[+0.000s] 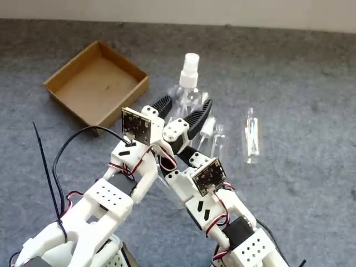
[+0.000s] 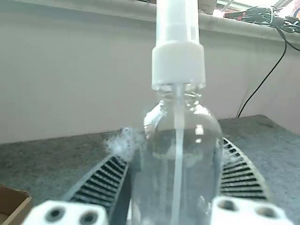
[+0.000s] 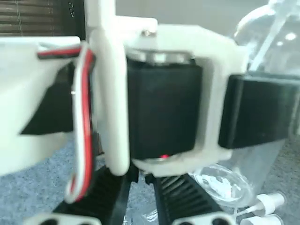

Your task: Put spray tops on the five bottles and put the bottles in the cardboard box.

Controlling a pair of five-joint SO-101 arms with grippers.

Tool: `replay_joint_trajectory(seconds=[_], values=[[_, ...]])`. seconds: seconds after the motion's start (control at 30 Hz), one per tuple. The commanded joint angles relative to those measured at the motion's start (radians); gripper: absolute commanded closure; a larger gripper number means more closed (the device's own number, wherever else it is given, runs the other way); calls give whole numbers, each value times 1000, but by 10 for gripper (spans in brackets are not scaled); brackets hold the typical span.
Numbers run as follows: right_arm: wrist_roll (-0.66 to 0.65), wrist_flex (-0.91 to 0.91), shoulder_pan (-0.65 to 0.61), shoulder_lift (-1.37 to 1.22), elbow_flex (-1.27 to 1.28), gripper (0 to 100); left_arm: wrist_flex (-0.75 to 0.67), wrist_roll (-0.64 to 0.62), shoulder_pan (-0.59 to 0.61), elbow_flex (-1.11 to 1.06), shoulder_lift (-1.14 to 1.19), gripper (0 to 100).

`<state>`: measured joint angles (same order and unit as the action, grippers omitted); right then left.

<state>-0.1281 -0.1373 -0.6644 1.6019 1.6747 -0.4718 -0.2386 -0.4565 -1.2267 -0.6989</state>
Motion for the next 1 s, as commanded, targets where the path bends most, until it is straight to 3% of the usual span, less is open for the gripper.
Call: replay_joint_trajectory(seconds=[0.0, 0.27, 0.47, 0.77, 0.97], values=[[-6, -4, -1, 5, 142, 980, -5, -18, -13, 48, -8, 870], [-6, -4, 117, 10, 142, 980, 141, -18, -13, -62, -254, 870], [-6, -4, 119, 7, 142, 980, 282, -18, 10, -104, -421, 870], [-6, -50, 116, 10, 142, 980, 321, -14, 179, -91, -493, 870], [-6, -94, 117, 10, 142, 980, 327, 83, 329, -18, -481, 870]])
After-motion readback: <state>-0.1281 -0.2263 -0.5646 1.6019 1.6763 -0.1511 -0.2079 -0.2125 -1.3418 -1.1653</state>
